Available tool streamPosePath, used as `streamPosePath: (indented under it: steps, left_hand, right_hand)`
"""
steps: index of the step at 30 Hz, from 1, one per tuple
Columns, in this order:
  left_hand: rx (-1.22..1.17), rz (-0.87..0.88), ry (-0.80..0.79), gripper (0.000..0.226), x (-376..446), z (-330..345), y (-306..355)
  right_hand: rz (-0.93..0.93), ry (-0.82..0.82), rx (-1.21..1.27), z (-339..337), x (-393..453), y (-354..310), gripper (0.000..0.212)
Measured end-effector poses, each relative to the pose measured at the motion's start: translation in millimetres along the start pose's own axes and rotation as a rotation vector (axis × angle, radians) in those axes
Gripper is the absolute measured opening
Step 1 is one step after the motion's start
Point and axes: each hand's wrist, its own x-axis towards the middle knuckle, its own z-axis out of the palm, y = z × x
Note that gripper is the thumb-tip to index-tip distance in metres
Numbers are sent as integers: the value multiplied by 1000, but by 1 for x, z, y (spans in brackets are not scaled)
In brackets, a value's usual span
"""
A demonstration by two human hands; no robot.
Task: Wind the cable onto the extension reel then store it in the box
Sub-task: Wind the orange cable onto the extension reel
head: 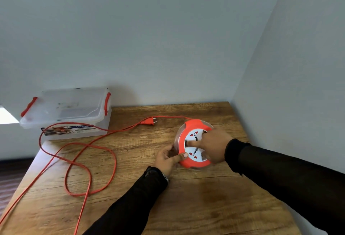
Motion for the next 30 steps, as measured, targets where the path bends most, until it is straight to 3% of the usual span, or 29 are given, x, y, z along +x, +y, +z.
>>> streamPosePath:
  steps: [6,16,18,21,25,30]
  left_hand:
    - [7,28,0,28,-1,1,1]
    - [107,59,6,25,-3,2,3]
    - [106,47,17,26,-3,2,2]
    - [123,62,42,26,-4,3,2]
    - [152,78,62,24,-4,2,1]
    - [155,92,45,25,-5,2,1]
  right_hand:
    - [411,93,603,18,-4,-28,69]
    - [825,27,1650,7,3,-60,92]
    - [905,83,1947,3,7,-65,84]
    - [1010,113,2319,-2,16,-67,40]
    - [1010,96,2526,-5,17,-64,34]
    - [917,33,2399,-11,1,-66,17]
